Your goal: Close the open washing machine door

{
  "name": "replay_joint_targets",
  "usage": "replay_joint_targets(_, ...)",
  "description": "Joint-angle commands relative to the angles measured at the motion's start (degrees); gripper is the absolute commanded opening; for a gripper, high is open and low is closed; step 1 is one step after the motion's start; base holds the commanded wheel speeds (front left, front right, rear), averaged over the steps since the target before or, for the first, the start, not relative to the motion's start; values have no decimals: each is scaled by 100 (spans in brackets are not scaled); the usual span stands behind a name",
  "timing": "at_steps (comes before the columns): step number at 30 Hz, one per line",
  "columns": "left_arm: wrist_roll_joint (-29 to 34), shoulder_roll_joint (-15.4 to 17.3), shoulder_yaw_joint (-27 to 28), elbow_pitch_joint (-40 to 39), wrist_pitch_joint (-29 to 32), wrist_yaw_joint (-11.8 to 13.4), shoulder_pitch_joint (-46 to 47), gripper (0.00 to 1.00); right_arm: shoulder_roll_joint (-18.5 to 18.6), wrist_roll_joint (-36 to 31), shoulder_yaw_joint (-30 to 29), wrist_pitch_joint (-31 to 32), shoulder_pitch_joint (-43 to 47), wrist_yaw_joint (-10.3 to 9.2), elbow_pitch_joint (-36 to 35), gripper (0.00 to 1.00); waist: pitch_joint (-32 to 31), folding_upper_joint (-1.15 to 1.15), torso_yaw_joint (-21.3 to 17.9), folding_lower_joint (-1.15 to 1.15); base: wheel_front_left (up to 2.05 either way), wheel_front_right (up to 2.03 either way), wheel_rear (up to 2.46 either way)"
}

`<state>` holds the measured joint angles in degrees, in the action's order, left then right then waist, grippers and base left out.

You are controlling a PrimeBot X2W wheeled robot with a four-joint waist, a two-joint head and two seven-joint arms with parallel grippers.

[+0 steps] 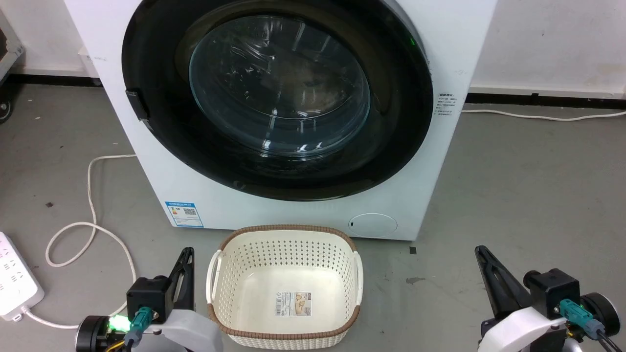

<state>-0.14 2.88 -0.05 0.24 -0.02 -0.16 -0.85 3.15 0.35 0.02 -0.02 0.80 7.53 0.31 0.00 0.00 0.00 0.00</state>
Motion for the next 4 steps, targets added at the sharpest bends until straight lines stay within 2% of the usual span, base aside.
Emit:
replay_joint_targets(1, 14, -1, 5, -24, 2, 16, 85, 0, -27, -35, -2, 2, -80, -4, -31, 0, 0, 0, 0, 0, 0, 0, 0)
replay_joint_targets(4, 14, -1, 5, -24, 2, 16, 85, 0, -27, -35, -2, 2, -80, -4, -31, 0, 0, 0, 0, 0, 0, 0, 0)
